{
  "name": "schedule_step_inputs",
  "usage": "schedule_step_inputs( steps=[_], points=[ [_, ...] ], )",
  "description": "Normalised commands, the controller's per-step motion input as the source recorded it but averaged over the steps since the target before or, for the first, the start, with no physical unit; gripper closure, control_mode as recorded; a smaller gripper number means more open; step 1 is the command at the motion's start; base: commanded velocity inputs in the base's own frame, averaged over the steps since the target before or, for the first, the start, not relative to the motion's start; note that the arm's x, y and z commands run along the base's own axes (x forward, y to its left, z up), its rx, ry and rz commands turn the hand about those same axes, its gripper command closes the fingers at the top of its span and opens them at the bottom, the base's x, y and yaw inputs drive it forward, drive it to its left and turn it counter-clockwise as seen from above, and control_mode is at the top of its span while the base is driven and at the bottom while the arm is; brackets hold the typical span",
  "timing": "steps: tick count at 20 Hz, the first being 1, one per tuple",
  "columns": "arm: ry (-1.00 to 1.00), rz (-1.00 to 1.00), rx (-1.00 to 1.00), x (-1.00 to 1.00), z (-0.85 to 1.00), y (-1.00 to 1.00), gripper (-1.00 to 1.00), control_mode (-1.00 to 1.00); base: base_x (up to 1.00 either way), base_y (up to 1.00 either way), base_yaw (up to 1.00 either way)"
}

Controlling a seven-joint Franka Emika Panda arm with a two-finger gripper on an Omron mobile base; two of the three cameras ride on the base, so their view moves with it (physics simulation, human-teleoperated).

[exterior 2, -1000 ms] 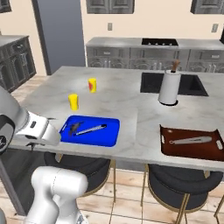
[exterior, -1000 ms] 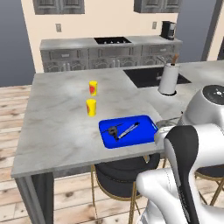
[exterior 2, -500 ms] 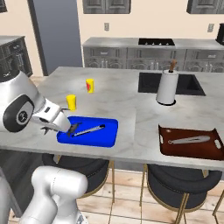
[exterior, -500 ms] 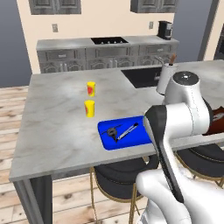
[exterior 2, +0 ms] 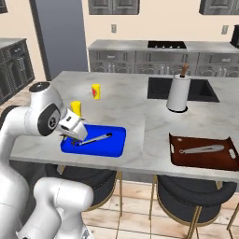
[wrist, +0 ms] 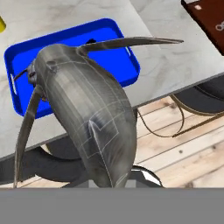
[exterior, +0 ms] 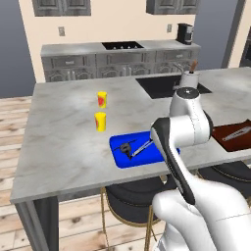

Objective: Gather the lemon and sweet potato from the fridge and place them on a tray on the dining counter. Then gather the fishs from the fridge and place them on the other tray.

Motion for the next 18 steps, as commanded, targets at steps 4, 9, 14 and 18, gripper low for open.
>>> schedule_step_inputs(
  steps=[4, 9, 14, 18],
  points=[
    [0.05, 0.00, 0.07, 0.49, -0.48, -0.10, 1.00, -1.00, 0.00, 0.00, 0.00],
    [0.00, 0.00, 0.01, 0.48, -0.21, -0.21, 1.00, -1.00, 0.00, 0.00, 0.00],
    [0.00, -0.02, 0.00, 0.57, -0.23, -0.09, 1.00, -1.00, 0.00, 0.00, 0.00],
    [0.00, -0.02, 0.00, 0.62, -0.28, -0.05, 1.00, -1.00, 0.00, 0.00, 0.00]
  ],
)
